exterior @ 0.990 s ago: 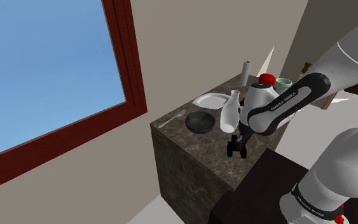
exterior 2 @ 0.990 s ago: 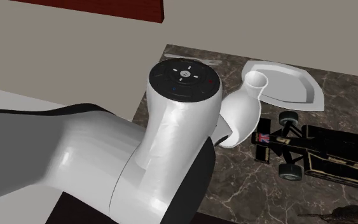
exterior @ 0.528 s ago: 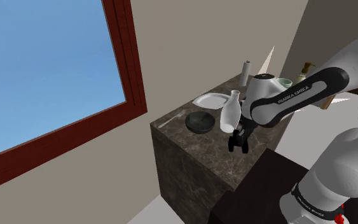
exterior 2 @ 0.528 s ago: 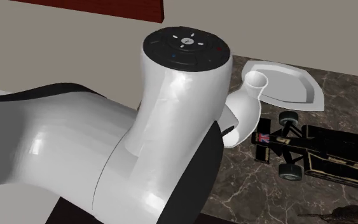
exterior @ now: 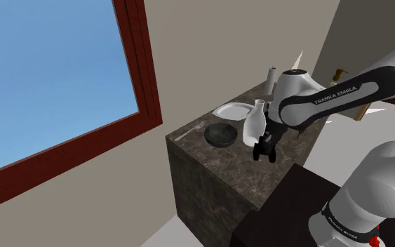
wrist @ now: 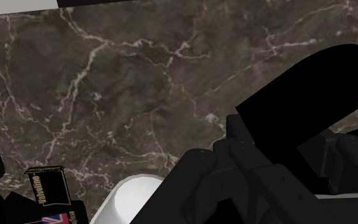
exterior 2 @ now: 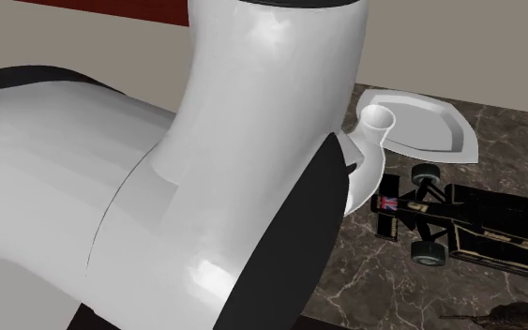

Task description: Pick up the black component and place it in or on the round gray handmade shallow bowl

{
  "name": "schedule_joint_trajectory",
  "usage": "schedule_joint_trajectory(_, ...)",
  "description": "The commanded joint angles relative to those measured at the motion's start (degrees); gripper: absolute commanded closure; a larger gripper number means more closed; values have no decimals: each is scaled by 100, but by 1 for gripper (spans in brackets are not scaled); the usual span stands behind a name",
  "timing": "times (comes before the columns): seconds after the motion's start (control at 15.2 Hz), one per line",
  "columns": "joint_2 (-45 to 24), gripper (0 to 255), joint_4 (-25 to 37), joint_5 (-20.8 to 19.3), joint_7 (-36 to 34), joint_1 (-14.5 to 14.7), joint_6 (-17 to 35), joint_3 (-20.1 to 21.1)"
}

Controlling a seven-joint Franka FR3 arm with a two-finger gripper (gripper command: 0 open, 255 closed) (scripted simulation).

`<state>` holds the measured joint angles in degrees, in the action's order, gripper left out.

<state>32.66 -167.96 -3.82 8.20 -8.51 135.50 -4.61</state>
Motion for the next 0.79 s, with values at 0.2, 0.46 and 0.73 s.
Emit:
schedule_joint_trajectory(0.2, 406, 255, 191, 11, 13, -7, -600, 14)
schedule_joint_trajectory(0.46, 644, 255, 380, 27, 16, -3, -1026, 31)
schedule_joint_trajectory(0.73, 812, 255, 559, 40, 18, 0, -1373, 45)
